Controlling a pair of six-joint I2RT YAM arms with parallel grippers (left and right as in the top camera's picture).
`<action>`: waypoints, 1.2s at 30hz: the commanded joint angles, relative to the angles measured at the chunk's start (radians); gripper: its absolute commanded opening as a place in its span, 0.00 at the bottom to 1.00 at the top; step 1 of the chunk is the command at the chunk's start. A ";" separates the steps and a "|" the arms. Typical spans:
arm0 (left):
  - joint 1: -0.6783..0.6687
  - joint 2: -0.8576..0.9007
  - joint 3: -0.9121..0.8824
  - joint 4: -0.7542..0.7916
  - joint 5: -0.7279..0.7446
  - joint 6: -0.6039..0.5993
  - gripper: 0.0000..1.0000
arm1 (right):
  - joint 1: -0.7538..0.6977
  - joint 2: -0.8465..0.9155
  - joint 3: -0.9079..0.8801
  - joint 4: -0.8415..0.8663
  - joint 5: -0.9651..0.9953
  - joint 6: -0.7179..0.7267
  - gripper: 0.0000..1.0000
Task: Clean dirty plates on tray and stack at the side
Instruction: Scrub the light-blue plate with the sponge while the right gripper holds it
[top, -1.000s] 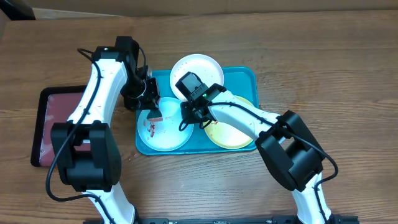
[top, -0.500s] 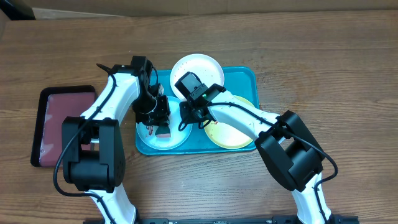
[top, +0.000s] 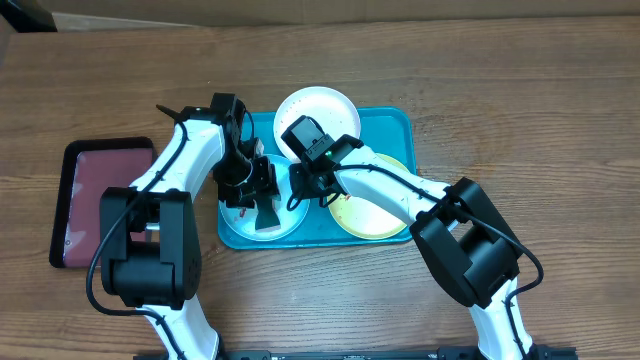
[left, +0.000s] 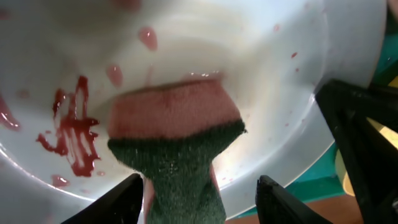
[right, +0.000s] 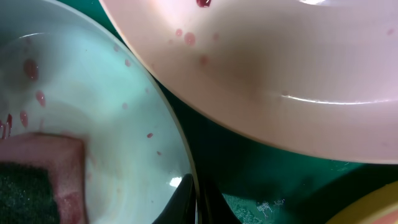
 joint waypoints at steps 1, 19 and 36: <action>-0.008 -0.006 -0.005 -0.011 0.017 0.012 0.56 | 0.003 0.004 0.008 -0.006 0.018 -0.002 0.05; -0.007 -0.006 -0.090 0.069 -0.095 -0.012 0.04 | 0.003 0.004 0.008 -0.002 0.018 -0.002 0.06; 0.003 -0.006 0.058 0.015 -0.705 -0.206 0.04 | 0.003 0.004 0.009 -0.012 0.013 -0.002 0.06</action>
